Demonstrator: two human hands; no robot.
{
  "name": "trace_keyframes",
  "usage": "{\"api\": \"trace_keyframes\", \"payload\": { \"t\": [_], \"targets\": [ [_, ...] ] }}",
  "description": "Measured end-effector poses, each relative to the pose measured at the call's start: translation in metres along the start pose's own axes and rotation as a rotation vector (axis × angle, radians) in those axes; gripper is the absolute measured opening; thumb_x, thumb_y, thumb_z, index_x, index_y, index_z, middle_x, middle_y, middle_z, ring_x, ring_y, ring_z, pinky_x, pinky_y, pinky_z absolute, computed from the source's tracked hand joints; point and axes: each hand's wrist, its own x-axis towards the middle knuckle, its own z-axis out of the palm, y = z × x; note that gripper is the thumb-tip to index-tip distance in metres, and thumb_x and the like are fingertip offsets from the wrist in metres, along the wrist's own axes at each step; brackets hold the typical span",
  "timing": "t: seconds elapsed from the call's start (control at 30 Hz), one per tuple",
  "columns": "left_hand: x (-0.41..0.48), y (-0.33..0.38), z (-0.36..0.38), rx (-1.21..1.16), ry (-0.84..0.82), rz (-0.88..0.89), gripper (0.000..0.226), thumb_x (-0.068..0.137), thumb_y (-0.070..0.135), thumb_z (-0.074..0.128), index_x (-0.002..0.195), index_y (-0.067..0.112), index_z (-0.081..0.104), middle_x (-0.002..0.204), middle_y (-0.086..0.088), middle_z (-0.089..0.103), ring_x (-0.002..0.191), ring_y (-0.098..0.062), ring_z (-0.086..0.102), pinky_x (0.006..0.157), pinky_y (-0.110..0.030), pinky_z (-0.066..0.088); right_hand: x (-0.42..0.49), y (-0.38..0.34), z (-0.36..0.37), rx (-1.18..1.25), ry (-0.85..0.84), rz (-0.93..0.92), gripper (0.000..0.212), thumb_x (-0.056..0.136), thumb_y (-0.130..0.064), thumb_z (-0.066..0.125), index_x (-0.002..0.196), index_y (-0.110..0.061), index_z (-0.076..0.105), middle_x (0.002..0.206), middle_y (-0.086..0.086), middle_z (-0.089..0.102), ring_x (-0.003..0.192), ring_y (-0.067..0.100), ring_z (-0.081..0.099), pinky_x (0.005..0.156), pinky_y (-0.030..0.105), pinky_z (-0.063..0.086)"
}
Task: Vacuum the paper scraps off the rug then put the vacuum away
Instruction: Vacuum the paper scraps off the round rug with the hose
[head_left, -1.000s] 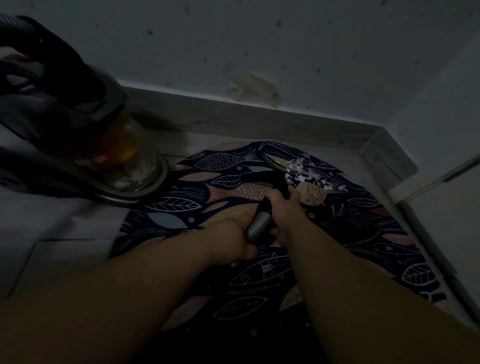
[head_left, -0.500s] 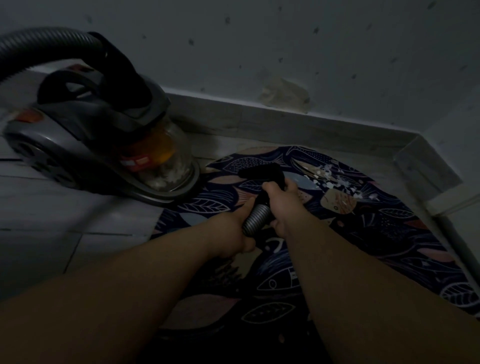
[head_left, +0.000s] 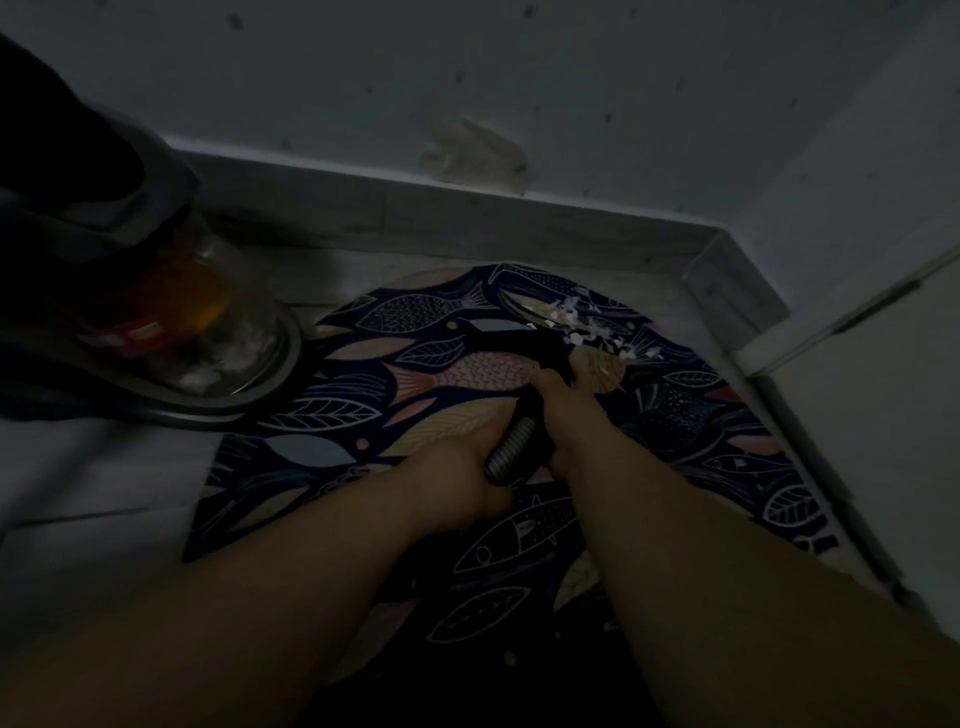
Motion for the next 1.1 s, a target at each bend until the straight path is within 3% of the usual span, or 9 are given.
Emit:
{"api": "trace_keyframes", "payload": {
  "t": [0.13,0.33,0.43,0.57,0.67,0.73,0.87,1.0,1.1],
  "targets": [
    [0.006,0.015,0.003,0.058,-0.086,-0.010,0.097,0.087,0.029,0.064,0.147,0.035,-0.012,0.148,-0.002,0.038,0.129,-0.018,0.043,0.101,-0.019,0.036,0.000,0.004,-0.023,0.021,0.072,0.029,0.072,0.096,-0.033,0.055,0.153,-0.041,0.013,0.141,0.015,0.044,0.108,0.040,0.055,0.080,0.056,0.055],
    [0.028,0.034,0.011,0.078,-0.077,0.033,0.097,0.085,0.030,0.065,0.149,0.036,-0.007,0.147,0.000,0.039,0.124,-0.015,0.047,0.094,-0.014,0.037,0.015,-0.005,-0.046,0.059,0.068,-0.008,0.065,0.095,-0.029,0.057,0.151,-0.037,0.026,0.124,0.015,0.055,0.099,0.039,0.060,0.068,0.051,0.057],
    [0.038,0.035,0.016,0.104,-0.093,0.017,0.099,0.082,0.032,0.066,0.150,0.037,-0.005,0.144,0.000,0.039,0.112,-0.022,0.059,0.093,-0.031,0.052,0.021,-0.007,-0.050,0.046,0.053,-0.007,0.070,0.095,-0.026,0.058,0.152,-0.041,0.019,0.110,0.011,0.054,0.099,0.037,0.059,0.079,0.052,0.056],
    [0.032,0.044,0.021,0.138,-0.076,0.000,0.101,0.077,0.033,0.067,0.150,0.039,-0.003,0.146,0.002,0.040,0.110,-0.019,0.061,0.092,-0.032,0.052,0.018,-0.001,-0.058,0.048,0.039,-0.029,0.077,0.093,-0.030,0.058,0.151,-0.047,0.010,0.127,0.010,0.047,0.103,0.039,0.057,0.085,0.058,0.053],
    [0.028,0.056,0.030,0.057,-0.106,-0.053,0.095,0.084,0.023,0.064,0.150,0.038,-0.003,0.135,0.004,0.044,0.055,0.002,0.061,0.062,-0.015,0.053,0.018,0.004,-0.068,0.057,0.018,-0.021,0.071,0.093,-0.030,0.058,0.150,-0.045,0.018,0.128,0.011,0.049,0.102,0.039,0.058,0.083,0.062,0.053],
    [0.028,0.067,0.037,0.052,-0.105,-0.065,0.093,0.085,0.020,0.062,0.150,0.037,-0.003,0.109,0.005,0.059,0.042,0.005,0.055,0.052,-0.009,0.048,0.018,0.005,-0.080,0.078,-0.003,-0.021,0.070,0.093,-0.030,0.058,0.149,-0.044,0.020,0.124,0.013,0.052,0.098,0.038,0.060,0.076,0.058,0.056],
    [0.031,0.092,0.052,0.103,-0.140,-0.077,0.092,0.086,0.021,0.061,0.148,0.041,-0.005,0.071,0.014,0.055,0.053,-0.001,0.058,0.054,-0.008,0.046,0.014,0.010,-0.112,0.133,-0.048,0.013,0.066,0.097,-0.029,0.056,0.149,-0.043,0.019,0.127,0.013,0.053,0.093,0.033,0.061,0.059,0.043,0.057],
    [0.043,0.115,0.070,0.146,-0.175,-0.073,0.094,0.086,0.023,0.062,0.148,0.041,-0.005,0.083,0.010,0.056,0.067,-0.010,0.062,0.067,-0.019,0.054,0.017,0.015,-0.146,0.171,-0.060,0.034,0.066,0.097,-0.026,0.052,0.151,-0.041,0.017,0.120,0.011,0.055,0.087,0.030,0.061,0.055,0.035,0.053],
    [0.052,0.125,0.083,0.198,-0.184,-0.051,0.094,0.086,0.026,0.062,0.149,0.040,-0.007,0.104,0.005,0.056,0.077,-0.011,0.063,0.058,-0.008,0.048,0.019,0.017,-0.164,0.187,-0.055,0.043,0.070,0.095,-0.025,0.054,0.152,-0.042,0.015,0.122,0.011,0.055,0.092,0.031,0.062,0.068,0.041,0.057]
  ]
}}
